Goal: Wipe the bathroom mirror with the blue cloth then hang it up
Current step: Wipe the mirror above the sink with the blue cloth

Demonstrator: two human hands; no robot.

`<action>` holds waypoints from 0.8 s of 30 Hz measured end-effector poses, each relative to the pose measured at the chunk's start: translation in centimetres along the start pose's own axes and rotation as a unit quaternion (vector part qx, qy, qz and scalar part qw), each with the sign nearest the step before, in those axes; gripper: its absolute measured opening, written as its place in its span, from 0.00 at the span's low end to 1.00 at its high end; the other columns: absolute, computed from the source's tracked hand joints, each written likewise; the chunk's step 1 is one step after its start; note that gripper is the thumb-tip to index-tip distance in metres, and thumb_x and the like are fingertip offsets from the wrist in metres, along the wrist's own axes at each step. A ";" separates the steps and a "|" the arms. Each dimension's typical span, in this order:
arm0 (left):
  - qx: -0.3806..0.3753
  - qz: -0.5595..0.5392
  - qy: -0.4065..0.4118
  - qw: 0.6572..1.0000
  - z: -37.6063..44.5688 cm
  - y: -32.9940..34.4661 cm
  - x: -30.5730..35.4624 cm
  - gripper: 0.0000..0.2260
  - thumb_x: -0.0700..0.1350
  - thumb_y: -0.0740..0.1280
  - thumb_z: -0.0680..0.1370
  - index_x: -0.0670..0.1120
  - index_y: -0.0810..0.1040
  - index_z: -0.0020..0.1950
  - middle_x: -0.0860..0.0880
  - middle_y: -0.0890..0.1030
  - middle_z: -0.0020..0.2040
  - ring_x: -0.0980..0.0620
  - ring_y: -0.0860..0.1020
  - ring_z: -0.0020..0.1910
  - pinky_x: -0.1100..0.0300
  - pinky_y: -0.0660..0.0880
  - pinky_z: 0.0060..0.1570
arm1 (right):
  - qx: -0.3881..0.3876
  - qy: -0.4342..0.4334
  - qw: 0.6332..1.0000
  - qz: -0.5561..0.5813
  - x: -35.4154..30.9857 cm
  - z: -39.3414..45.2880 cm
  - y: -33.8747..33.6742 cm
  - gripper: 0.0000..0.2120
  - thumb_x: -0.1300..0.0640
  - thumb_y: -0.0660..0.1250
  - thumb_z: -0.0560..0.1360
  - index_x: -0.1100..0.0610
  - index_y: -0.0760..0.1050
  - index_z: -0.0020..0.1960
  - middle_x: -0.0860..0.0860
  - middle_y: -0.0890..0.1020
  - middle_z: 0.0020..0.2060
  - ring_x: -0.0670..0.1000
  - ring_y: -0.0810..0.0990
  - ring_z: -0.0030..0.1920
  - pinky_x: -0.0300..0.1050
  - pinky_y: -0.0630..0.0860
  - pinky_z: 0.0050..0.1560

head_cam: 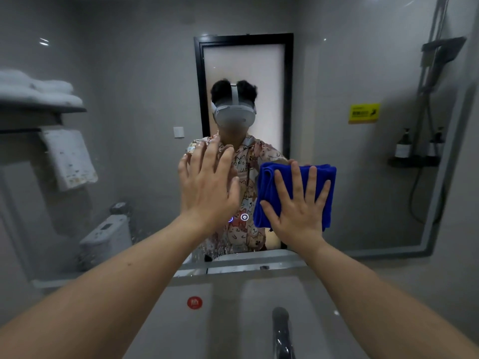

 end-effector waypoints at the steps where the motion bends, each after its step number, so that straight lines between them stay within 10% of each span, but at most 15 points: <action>1: 0.003 0.001 -0.004 1.000 0.0 -0.1 0.0 0.27 0.55 0.61 0.77 0.50 0.67 0.76 0.46 0.63 0.79 0.42 0.58 0.78 0.38 0.55 0.75 | 0.001 0.001 1.000 0.001 0.0 0.0 0.0 0.37 0.30 0.47 0.82 0.46 0.45 0.85 0.56 0.47 0.85 0.66 0.44 0.83 0.74 0.39 0.78; 24: 0.035 0.031 0.005 0.999 0.2 -3.6 -7.9 0.27 0.55 0.65 0.78 0.49 0.68 0.76 0.45 0.64 0.79 0.42 0.60 0.77 0.38 0.56 0.74 | 0.060 -0.022 0.998 0.001 -9.7 13.3 -4.7 0.38 0.28 0.47 0.81 0.45 0.47 0.85 0.55 0.50 0.85 0.67 0.46 0.82 0.78 0.43 0.76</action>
Point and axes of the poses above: each hand's wrist, its own z-axis towards the middle knuckle, its own y-axis out of the palm, x = y × z, the point moved 7 cm from there along z, towards the middle knuckle
